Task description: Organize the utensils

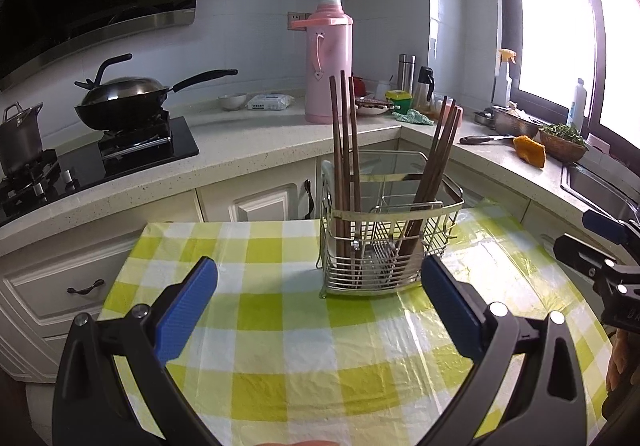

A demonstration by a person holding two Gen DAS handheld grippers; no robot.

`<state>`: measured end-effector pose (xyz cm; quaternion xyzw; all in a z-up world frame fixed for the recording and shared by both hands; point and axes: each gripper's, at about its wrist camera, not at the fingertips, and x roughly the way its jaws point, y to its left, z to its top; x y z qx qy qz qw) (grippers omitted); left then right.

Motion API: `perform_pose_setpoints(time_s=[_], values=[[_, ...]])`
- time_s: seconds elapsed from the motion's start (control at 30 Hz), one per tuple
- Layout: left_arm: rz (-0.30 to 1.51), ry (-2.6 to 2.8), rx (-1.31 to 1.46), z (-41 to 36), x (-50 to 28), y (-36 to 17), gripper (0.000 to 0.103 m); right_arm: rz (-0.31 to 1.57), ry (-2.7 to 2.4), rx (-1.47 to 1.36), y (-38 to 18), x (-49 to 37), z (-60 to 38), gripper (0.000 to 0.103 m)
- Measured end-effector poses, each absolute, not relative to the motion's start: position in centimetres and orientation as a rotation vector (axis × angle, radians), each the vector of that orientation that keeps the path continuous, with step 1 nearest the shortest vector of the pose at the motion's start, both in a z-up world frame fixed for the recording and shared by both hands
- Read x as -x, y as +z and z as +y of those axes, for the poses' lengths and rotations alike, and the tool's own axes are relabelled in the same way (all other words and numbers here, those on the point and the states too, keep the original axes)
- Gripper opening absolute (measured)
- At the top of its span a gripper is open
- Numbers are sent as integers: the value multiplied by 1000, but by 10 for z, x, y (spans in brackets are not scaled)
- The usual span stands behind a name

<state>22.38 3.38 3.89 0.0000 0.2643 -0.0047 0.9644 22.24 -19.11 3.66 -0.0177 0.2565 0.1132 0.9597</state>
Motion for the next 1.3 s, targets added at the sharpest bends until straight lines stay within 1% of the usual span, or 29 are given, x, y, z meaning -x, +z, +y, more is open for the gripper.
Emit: perform_pose_setpoints(time_s=[0.23, 1.3], values=[[552, 5, 9, 33, -230, 28, 99, 503, 217, 46, 39, -223, -189, 84], [545, 6, -5, 25, -230, 27, 98, 489, 224, 47, 37, -222, -190, 84]])
